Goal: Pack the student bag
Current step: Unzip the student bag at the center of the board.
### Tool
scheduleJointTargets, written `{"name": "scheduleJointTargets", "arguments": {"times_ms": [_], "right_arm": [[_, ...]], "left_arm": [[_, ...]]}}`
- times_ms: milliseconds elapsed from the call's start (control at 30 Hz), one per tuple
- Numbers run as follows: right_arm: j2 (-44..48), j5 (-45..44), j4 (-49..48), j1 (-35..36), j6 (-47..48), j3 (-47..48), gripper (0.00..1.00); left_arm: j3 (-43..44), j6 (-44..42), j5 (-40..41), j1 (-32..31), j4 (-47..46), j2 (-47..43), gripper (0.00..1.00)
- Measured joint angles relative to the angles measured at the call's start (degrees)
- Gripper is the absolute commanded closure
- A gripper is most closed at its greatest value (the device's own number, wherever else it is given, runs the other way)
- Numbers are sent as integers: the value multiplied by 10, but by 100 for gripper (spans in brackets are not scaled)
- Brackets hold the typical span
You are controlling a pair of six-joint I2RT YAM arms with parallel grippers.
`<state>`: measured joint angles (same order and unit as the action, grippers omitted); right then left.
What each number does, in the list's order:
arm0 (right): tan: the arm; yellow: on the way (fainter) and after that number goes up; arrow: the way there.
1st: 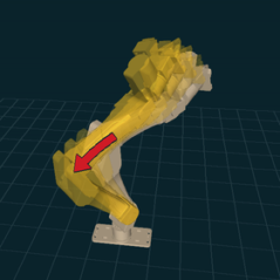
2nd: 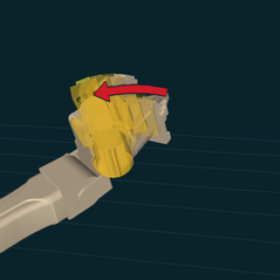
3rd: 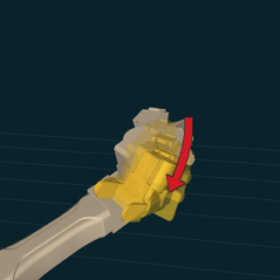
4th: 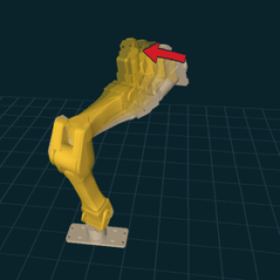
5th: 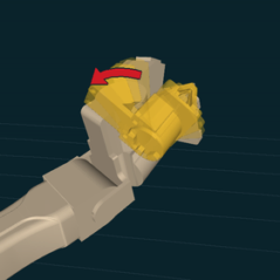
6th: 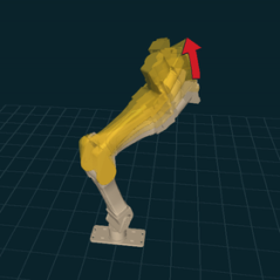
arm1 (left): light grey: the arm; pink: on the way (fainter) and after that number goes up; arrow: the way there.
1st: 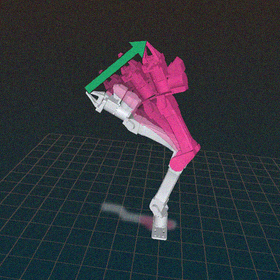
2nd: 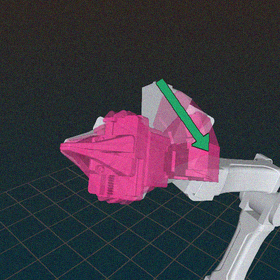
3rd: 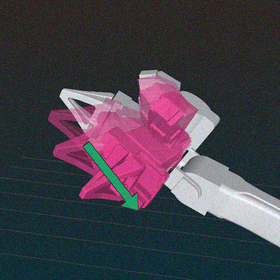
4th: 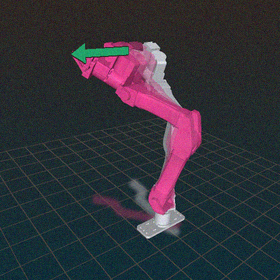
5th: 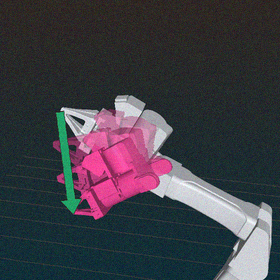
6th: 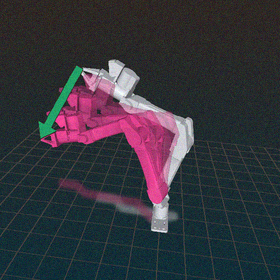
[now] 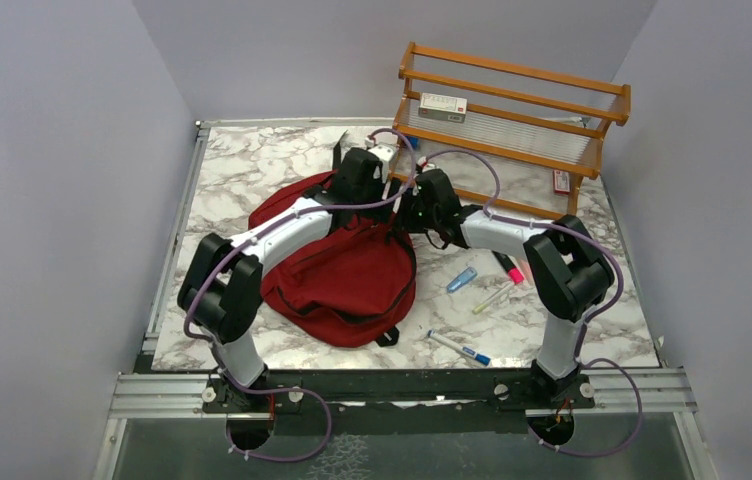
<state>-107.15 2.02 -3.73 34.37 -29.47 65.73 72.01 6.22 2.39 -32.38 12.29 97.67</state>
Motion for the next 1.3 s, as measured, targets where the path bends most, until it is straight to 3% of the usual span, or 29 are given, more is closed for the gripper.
{"name": "scheduleJointTargets", "arguments": {"times_ms": [333,600,933,1133,1300], "right_arm": [[-1,6,-14,-3,-1,-26,86],[-1,13,-23,-4,-1,-33,89],[-1,18,-27,-7,-1,-42,90],[-1,19,-28,-7,-1,-42,91],[-1,19,-28,-7,-1,-42,91]], "left_arm": [[45,-29,60,-45,47,50,32],[45,-44,100,-56,72,66,37],[60,-65,126,-71,77,97,52],[62,-74,142,-75,85,97,68],[63,-76,150,-75,88,97,89]]}}
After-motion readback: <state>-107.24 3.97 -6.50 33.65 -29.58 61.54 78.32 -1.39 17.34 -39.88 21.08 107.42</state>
